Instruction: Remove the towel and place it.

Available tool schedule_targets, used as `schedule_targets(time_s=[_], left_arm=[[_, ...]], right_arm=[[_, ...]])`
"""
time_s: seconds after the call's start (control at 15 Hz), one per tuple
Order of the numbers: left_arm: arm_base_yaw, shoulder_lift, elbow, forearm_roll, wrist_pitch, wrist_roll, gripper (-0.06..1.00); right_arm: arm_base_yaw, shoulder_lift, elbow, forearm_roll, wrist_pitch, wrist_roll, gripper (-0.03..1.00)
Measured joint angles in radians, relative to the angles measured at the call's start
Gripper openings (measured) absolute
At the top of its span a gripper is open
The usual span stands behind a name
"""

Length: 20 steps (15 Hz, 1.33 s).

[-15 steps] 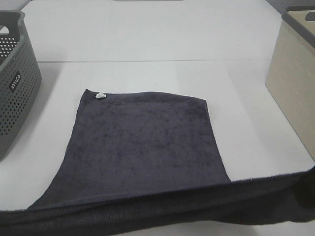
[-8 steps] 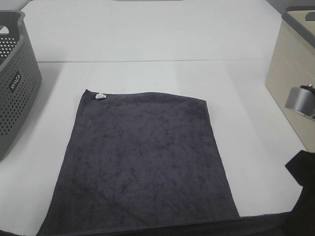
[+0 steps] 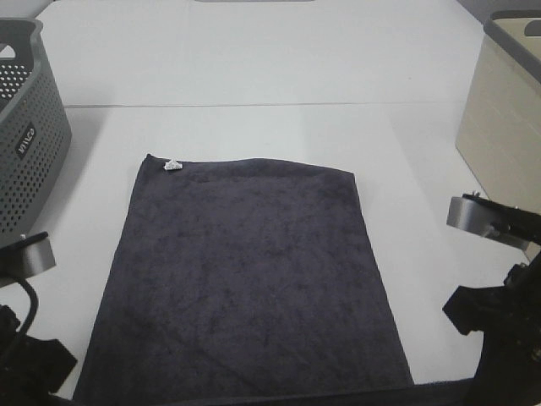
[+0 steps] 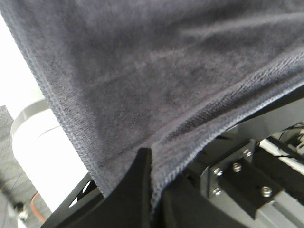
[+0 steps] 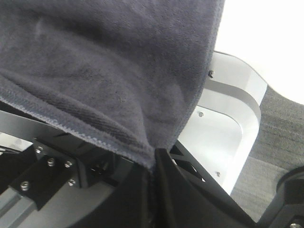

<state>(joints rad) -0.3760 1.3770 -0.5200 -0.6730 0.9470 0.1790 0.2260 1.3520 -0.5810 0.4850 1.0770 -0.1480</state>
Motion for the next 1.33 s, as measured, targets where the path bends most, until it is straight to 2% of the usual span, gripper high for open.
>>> schedule_targets(time_s=[0.13, 0.4, 0.53, 0.67, 0.73, 0.8, 0.93, 1.13, 1.2, 1.33], left_arm=[[-0.036, 0.051, 0.001, 0.003, -0.028, 0.001, 0.00], [-0.098, 0.133, 0.004, 0.026, -0.072, 0.001, 0.01], [-0.100, 0.138, 0.008, 0.012, -0.073, 0.001, 0.11], [-0.100, 0.138, 0.009, -0.005, -0.070, 0.001, 0.28], [-0.100, 0.138, 0.009, -0.044, -0.064, 0.001, 0.53], [-0.100, 0.138, 0.009, -0.063, -0.063, 0.005, 0.63], [-0.100, 0.138, 0.006, -0.088, -0.058, 0.032, 0.70], [-0.100, 0.138, -0.075, -0.083, -0.014, 0.044, 0.72], [-0.100, 0.138, -0.125, -0.066, -0.005, 0.045, 0.73], [-0.101, 0.138, -0.245, 0.028, -0.007, 0.010, 0.73]], right_arm=[[0.000, 0.030, 0.023, 0.002, -0.012, -0.015, 0.03], [-0.003, 0.063, 0.033, -0.012, -0.054, -0.030, 0.10], [-0.006, 0.063, 0.048, -0.006, -0.054, -0.036, 0.13], [-0.010, 0.063, 0.076, 0.008, -0.054, -0.054, 0.20], [-0.010, 0.063, 0.086, 0.029, -0.053, -0.063, 0.39], [-0.010, 0.063, 0.087, 0.036, -0.053, -0.065, 0.50], [-0.010, 0.063, 0.086, 0.039, -0.057, -0.070, 0.58], [-0.010, 0.058, 0.018, 0.013, -0.073, -0.069, 0.61], [-0.010, 0.059, -0.018, -0.003, -0.082, -0.057, 0.62], [-0.011, 0.059, -0.087, -0.055, -0.112, -0.030, 0.62]])
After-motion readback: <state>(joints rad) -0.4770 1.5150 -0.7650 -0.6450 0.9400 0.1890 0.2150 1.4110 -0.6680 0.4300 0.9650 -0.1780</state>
